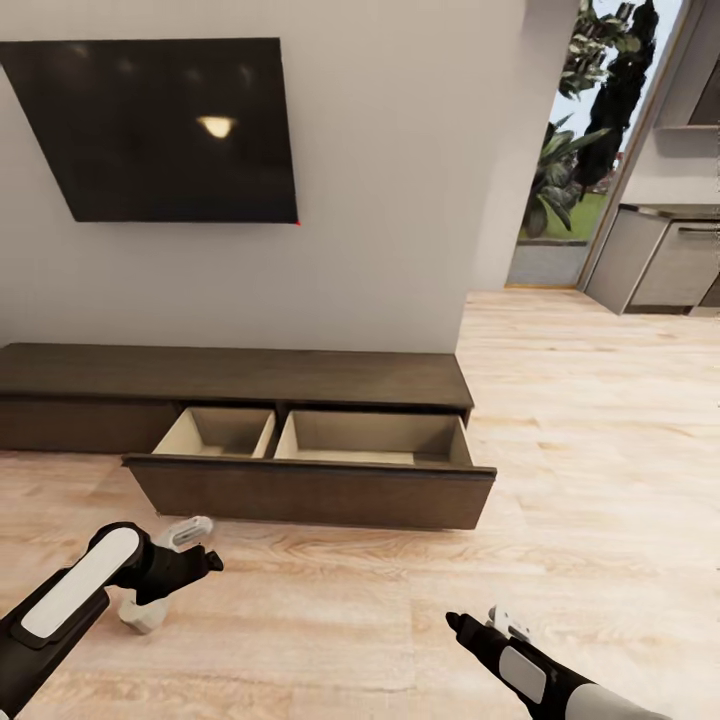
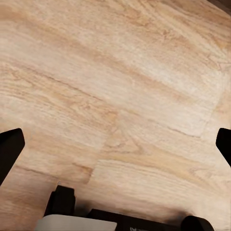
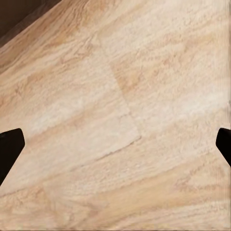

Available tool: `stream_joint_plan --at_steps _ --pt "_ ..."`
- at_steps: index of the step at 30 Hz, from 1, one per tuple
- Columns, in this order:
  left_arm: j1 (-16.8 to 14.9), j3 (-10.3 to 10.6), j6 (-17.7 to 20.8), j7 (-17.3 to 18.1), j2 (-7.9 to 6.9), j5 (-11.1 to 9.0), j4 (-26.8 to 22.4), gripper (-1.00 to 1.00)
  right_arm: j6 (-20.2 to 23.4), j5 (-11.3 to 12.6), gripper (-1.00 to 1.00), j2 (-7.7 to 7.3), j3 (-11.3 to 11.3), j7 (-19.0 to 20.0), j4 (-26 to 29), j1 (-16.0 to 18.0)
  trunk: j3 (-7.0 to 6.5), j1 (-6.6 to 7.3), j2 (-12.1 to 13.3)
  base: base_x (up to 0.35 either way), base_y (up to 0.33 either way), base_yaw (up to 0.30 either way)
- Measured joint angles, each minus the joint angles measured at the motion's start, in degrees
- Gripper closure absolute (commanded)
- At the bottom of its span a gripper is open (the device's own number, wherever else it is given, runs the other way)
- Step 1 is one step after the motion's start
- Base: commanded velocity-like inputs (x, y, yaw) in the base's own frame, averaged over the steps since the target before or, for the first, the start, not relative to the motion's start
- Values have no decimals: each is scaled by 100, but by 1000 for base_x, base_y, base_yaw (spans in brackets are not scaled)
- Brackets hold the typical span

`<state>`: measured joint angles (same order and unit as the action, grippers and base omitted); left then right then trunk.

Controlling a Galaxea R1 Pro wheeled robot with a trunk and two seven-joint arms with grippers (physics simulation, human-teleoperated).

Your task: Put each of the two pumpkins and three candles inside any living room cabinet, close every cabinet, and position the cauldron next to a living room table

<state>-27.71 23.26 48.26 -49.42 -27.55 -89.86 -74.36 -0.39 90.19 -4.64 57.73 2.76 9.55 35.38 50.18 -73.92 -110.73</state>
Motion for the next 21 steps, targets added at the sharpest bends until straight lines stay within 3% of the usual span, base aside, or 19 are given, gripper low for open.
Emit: stream_joint_plan --at_steps 6,13,21 --pt "-1 -12 7 5 1 1 2 -100 -11 0 -100 -15 0 44 2 -1 -4 3 0 -104 0 -78" --pt "-2 -9 9 9 1 0 4 -100 -17 0 -100 -26 0 52 2 -1 -29 3 0 -27 0 -256" --pt "-2 -53 19 9 0 -22 5 -100 -17 0 -100 -33 -7 52 9 -1 -57 1 0 -200 72 -245"
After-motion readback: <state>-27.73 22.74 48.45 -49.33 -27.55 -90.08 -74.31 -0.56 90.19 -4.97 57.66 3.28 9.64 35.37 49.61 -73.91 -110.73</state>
